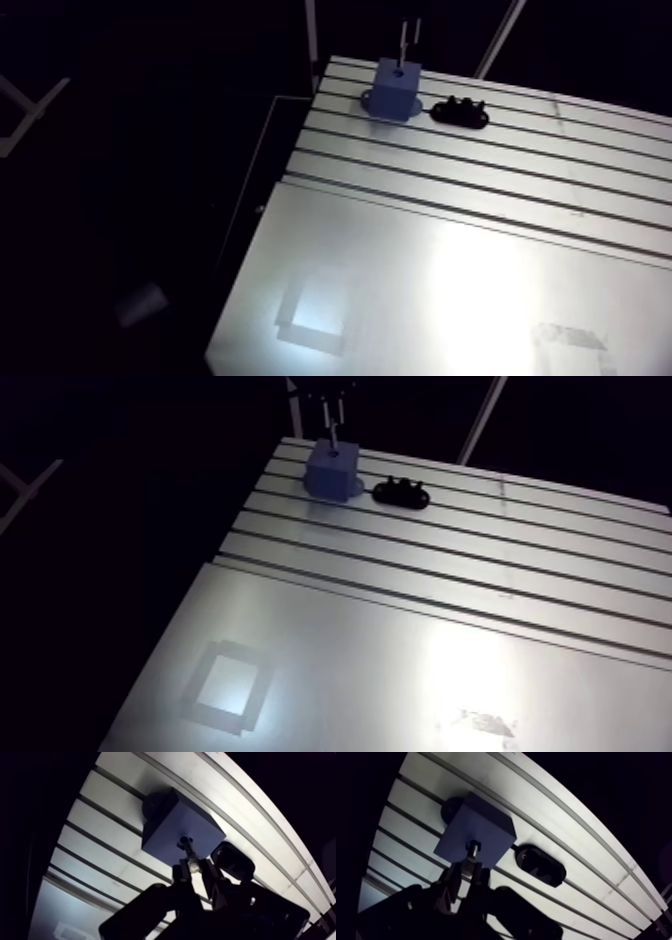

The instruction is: Pick up the M10 bolt and insert it into the hex recess until seated.

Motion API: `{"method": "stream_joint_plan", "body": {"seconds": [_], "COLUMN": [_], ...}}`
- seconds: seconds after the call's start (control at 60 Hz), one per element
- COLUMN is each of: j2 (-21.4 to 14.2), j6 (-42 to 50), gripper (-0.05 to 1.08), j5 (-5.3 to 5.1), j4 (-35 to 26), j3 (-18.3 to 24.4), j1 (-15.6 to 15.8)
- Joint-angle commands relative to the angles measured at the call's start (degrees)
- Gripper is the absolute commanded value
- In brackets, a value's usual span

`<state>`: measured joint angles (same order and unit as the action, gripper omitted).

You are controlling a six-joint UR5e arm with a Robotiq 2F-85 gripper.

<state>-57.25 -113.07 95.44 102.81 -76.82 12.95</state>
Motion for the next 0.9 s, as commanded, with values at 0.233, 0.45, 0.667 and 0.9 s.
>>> {"method": "stream_joint_plan", "body": {"seconds": [0.233,0.45,0.667,0.9], "j2": [0.0,-0.2,-0.3,0.0], "j6": [0.0,0.0,0.1,0.2], "gripper": [0.85,0.85,0.85,0.85], "j5": [0.14,0.14,0.14,0.14], "j4": [0.2,0.2,0.3,0.3], "j3": [-0.6,-1.3,-1.5,-0.8], "j1": [0.1,0.1,0.1,0.1]}}
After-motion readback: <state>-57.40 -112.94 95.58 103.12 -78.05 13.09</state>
